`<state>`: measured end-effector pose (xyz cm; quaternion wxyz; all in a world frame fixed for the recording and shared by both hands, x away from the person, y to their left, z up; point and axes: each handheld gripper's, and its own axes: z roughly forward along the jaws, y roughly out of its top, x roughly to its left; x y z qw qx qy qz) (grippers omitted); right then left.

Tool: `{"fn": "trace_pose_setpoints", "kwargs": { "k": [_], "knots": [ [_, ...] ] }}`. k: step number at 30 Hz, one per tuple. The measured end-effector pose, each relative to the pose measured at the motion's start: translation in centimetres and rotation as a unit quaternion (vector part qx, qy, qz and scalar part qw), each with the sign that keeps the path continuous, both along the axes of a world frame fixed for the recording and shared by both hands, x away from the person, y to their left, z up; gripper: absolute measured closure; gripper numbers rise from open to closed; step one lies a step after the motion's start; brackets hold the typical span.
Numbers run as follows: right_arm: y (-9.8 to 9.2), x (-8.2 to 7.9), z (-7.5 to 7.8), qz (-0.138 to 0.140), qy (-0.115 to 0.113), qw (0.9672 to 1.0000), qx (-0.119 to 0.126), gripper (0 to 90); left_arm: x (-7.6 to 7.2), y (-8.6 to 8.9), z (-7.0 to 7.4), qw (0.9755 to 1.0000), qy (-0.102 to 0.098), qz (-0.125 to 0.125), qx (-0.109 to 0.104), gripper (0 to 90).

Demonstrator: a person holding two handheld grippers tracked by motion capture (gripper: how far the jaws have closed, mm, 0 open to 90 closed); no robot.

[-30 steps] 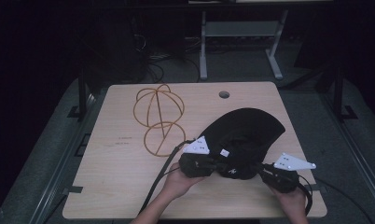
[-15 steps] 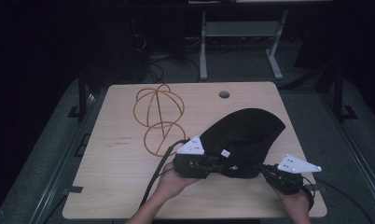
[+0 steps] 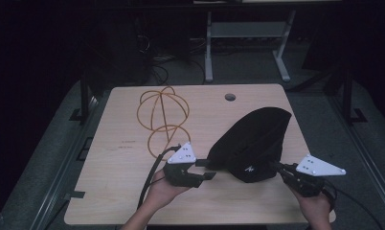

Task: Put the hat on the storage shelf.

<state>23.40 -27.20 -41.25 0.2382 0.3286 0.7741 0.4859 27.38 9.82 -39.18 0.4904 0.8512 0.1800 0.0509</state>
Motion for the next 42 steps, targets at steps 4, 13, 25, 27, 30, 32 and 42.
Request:
{"fn": "trace_pose_setpoints", "kwargs": {
  "k": [4,13,25,27,30,32,42],
  "knots": [
    [-0.3,0.1,0.9,0.002,-0.009,1.0,0.002,89.1,-0.1,0.6,-0.3,1.0,-0.002,0.006,0.006,50.8],
    [-0.5,0.8,3.8,0.006,-0.029,0.9994,0.018,89.1,-0.4,2.6,-0.9,0.9997,-0.001,0.019,0.014,49.5],
    [0.9,2.0,7.4,0.024,-0.044,0.9987,0.004,89.1,-0.6,4.9,-2.3,0.9989,0.006,0.045,0.011,48.2],
    [1.2,2.3,7.8,0.029,-0.051,0.9983,0.002,89.1,-0.6,5.1,-2.6,0.9987,0.003,0.045,0.022,48.0],
    [1.6,2.6,8.3,0.034,-0.054,0.998,0.001,89.1,-0.6,5.4,-2.8,0.9985,0.005,0.05,0.023,47.8],
    [1.9,2.7,8.8,0.038,-0.057,0.9976,0.006,89.1,-0.6,5.7,-2.9,0.9983,0.004,0.056,0.019,47.7],
    [4.1,4.4,12.0,0.067,-0.073,0.9949,0.017,89.1,-1.0,5.8,-3.1,0.9986,-0.004,0.05,0.018,47.3]
  ]
}}
